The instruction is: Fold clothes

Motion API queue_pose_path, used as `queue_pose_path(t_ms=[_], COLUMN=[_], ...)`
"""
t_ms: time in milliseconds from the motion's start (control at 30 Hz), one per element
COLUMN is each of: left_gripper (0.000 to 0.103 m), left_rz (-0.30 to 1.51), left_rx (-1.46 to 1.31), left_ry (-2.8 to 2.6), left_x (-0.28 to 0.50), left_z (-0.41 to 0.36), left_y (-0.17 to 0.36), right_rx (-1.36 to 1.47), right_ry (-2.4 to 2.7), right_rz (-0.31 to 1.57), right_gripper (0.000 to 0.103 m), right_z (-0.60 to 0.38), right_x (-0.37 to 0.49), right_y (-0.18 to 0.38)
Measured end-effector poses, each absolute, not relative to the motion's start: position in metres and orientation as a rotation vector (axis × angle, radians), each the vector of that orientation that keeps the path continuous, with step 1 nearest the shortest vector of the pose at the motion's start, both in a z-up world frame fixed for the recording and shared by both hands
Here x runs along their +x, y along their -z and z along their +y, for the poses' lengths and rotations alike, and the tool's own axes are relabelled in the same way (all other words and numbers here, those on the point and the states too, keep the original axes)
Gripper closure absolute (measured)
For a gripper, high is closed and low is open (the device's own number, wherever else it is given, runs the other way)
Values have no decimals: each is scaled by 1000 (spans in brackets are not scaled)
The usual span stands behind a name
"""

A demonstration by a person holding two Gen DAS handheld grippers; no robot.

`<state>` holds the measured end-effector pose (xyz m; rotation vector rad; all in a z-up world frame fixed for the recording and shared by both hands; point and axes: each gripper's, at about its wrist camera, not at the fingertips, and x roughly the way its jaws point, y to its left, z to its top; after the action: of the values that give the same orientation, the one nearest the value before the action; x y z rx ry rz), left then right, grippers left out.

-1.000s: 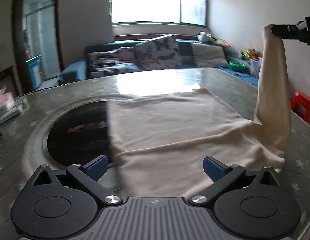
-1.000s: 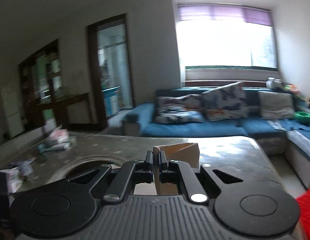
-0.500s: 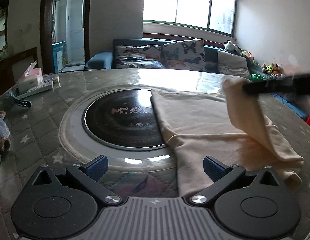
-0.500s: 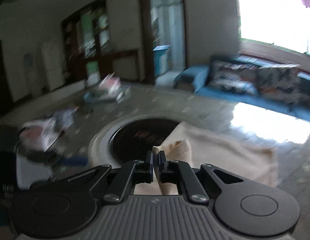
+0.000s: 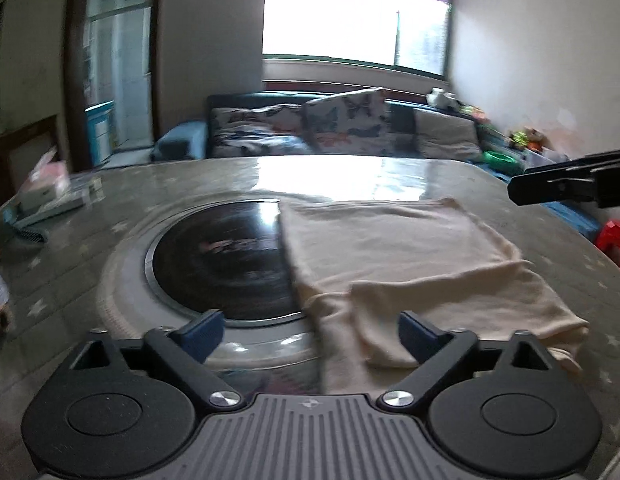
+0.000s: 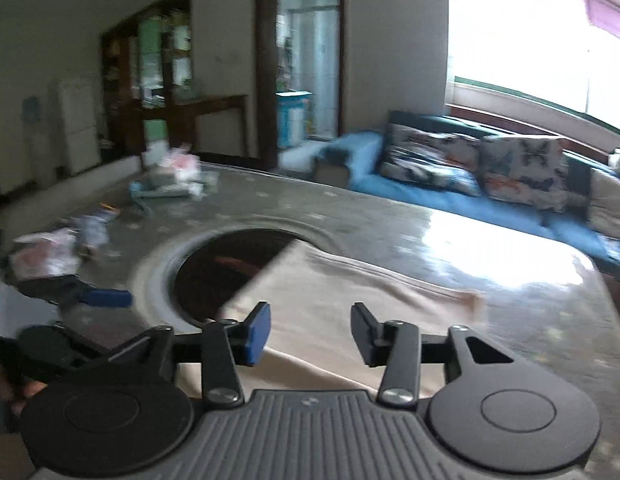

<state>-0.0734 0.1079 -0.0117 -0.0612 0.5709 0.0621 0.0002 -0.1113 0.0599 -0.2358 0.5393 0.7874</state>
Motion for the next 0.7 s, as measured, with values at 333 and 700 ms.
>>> queue_pose_path(t_ms=[333,700], left_gripper=[53,86], left_rz=[634,652], left_rx=[13,89], left_ry=[11,-15], left_x=[-53,-54], left_z=[78,77], left_y=[26,32], right_rx=[-308,-371], right_ry=[-566,-571], right_rz=[661,732], right_gripper=[38,28], right_z=[-190,-186], right_x=[19,14], right_y=[-20,32])
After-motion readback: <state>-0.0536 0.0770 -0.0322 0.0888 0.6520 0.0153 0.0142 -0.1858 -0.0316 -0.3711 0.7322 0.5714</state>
